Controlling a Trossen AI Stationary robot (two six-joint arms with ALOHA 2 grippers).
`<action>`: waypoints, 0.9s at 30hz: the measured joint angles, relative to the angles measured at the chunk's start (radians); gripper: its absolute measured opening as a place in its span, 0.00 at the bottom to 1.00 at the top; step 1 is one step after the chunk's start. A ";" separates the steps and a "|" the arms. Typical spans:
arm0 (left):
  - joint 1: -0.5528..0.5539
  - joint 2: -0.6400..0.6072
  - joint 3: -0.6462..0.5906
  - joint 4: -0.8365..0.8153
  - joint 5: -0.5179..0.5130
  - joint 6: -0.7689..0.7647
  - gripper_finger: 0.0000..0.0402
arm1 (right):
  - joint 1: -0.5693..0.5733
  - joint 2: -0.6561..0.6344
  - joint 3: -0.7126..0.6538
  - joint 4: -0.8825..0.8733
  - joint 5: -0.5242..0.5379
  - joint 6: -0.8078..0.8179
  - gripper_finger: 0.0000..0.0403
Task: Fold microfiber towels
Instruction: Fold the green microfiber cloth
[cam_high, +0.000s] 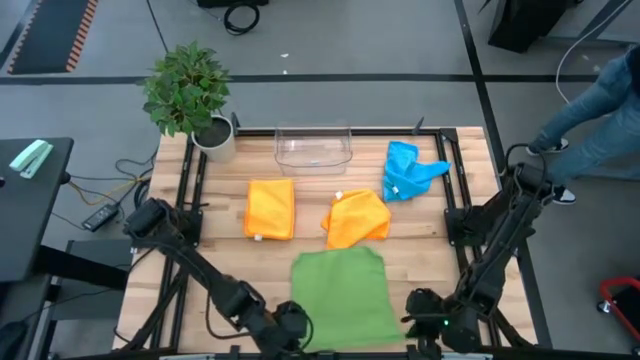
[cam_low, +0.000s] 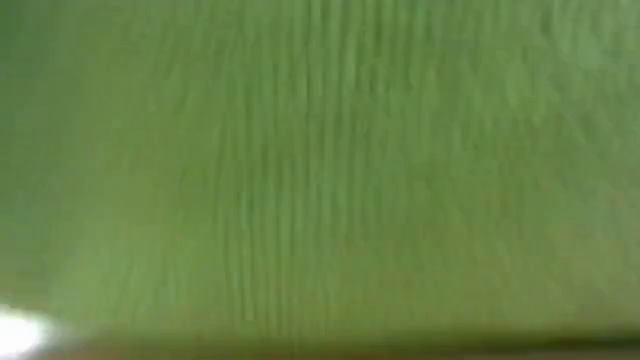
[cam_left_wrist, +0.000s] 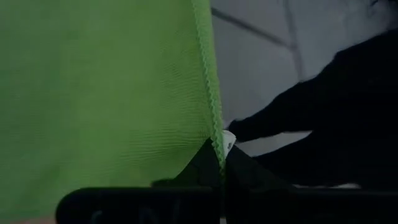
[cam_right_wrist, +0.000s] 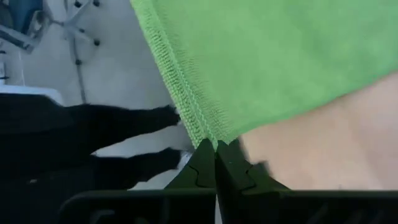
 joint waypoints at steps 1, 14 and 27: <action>0.007 0.000 -0.001 -0.020 0.001 0.021 0.01 | -0.009 -0.006 0.000 -0.026 0.013 -0.010 0.00; 0.223 -0.019 -0.053 -0.377 0.001 0.431 0.01 | -0.369 -0.022 -0.075 -0.278 -0.057 -0.236 0.00; 0.389 -0.054 -0.108 -0.376 0.127 0.616 0.02 | -0.569 -0.022 -0.149 -0.202 -0.078 -0.400 0.00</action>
